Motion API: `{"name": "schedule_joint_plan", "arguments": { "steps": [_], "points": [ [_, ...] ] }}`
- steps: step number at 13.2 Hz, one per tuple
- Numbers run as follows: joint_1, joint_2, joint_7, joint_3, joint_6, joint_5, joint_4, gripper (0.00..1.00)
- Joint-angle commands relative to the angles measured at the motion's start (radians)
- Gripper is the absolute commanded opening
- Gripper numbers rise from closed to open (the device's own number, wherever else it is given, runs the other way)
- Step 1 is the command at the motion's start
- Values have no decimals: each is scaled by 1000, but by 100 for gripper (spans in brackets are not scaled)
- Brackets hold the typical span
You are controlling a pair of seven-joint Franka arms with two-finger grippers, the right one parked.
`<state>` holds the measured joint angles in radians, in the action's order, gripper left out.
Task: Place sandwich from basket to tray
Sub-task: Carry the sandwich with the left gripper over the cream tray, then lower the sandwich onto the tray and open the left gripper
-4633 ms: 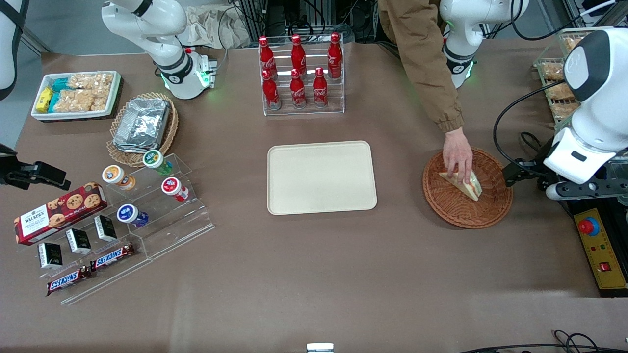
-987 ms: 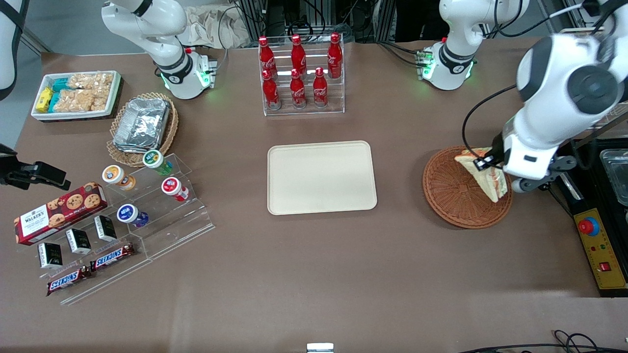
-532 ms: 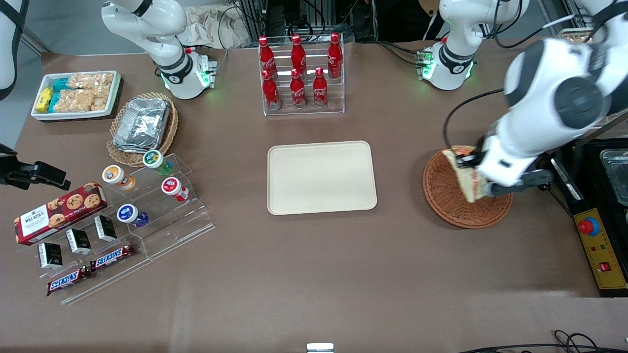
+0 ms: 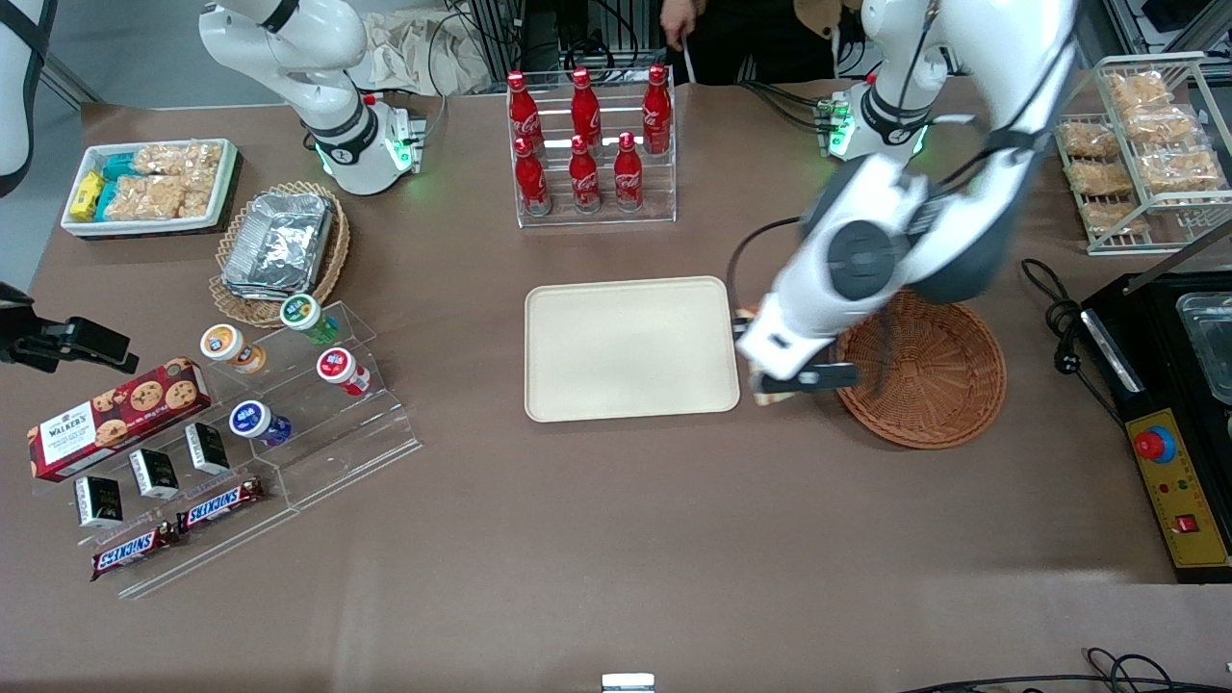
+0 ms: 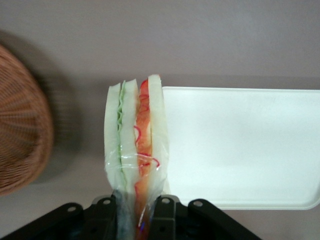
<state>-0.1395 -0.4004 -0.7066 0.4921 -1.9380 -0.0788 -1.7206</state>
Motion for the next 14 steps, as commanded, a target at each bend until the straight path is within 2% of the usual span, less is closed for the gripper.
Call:
{"name": "schedule_joint_plan", "arguments": {
  "steps": [1,3,6,9,11,12,13,14],
  "points": [
    [-58,-99,-70,5,-62,-58,26,0],
    [-71,-138,-67,5,-94,-64,19,0],
    [-95,-185,-73,3,-101,-125,6,0],
    [-95,-187,-102,2,-174,-165,-68,0],
    [-98,-198,-137,2,-200,-186,-80,4],
    [-98,-198,-140,3,-199,-193,-80,19],
    [-97,-196,-139,3,-194,-194,-79,70],
    [-97,-189,-136,2,-184,-194,-76,100]
  ]
}}
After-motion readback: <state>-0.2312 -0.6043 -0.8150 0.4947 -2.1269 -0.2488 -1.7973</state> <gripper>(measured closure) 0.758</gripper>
